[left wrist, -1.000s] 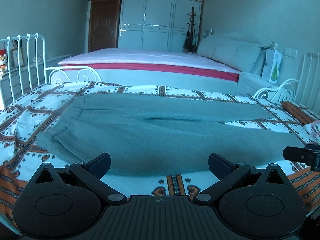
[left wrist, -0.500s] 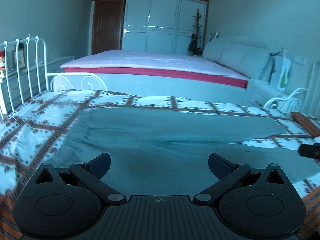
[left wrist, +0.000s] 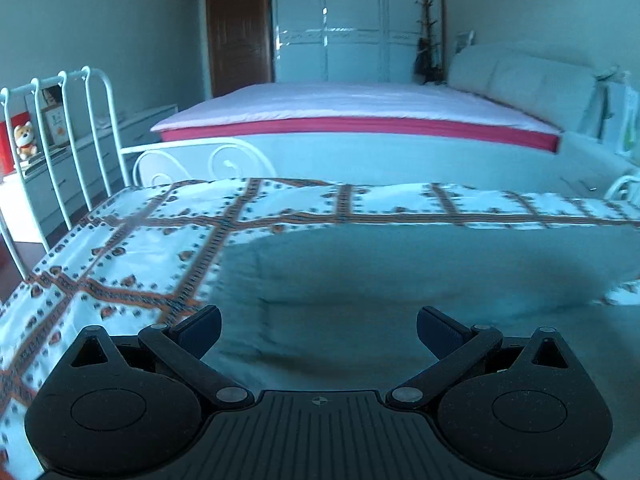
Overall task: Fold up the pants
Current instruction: 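Lower both grippers to the sweatpants leg ends and close on the cuffs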
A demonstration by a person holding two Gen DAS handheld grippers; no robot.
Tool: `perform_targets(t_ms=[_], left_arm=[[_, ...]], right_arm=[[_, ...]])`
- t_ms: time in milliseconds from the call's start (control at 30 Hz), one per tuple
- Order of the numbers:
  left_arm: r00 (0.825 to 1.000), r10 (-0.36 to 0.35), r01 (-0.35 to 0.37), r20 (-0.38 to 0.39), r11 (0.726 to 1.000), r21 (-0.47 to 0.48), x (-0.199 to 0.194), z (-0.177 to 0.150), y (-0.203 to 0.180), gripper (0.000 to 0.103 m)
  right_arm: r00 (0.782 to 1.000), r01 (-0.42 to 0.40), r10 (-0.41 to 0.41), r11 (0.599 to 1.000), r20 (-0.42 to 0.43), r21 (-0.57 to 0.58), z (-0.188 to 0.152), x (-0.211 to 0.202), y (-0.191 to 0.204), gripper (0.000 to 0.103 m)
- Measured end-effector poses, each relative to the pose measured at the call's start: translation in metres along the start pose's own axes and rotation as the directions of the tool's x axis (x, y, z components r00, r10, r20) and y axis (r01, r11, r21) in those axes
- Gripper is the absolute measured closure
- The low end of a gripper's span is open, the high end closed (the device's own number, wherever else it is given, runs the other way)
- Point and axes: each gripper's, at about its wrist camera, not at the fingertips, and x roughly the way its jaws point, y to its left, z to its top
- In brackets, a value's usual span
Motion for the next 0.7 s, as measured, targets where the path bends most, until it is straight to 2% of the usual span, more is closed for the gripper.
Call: perform_targets(t_ms=[167,200,267,433,467,600,700], left_arm=[[0.999,-0.017,0.018,-0.038,1.0,0.02,0.073,0.026,0.034,0.002],[0.998,-0.016,0.017,-0.055,1.0,0.019,0.088,0.03,0.04,0.018],[0.995,-0.028,0.028,-0.094,1.0,0.001,0.116,0.036,0.053,0.031],[0.993,-0.019,0.017,-0.119,1.0,-0.016,0.175,0.045,0.076,0.031],[0.992,-0.027,0.025,-0.121,1.0,-0.014,0.184,0.047,0.08,0.031],[0.975,-0.11,0.107,-0.193,0.994,-0.026,0.22,0.05,0.096,0.031],[0.961,-0.14,0.143,-0.239,0.99,-0.002,0.236,0.044,0.098,0.031]], right_arm=[[0.999,-0.051,0.05,0.998,-0.019,-0.031,0.028,0.059,-0.001,0.031],[0.998,-0.058,0.057,0.997,-0.023,-0.049,0.034,0.071,0.0,0.035],[0.997,-0.071,0.069,0.994,-0.031,-0.084,0.045,0.095,0.002,0.04],[0.995,-0.093,0.088,0.987,-0.045,-0.134,0.063,0.148,0.005,0.046],[0.995,-0.096,0.089,0.985,-0.051,-0.141,0.065,0.156,0.005,0.05],[0.992,-0.122,0.112,0.974,-0.064,-0.192,0.071,0.193,0.002,0.053],[0.989,-0.134,0.113,0.963,-0.098,-0.234,0.072,0.222,-0.003,0.054]])
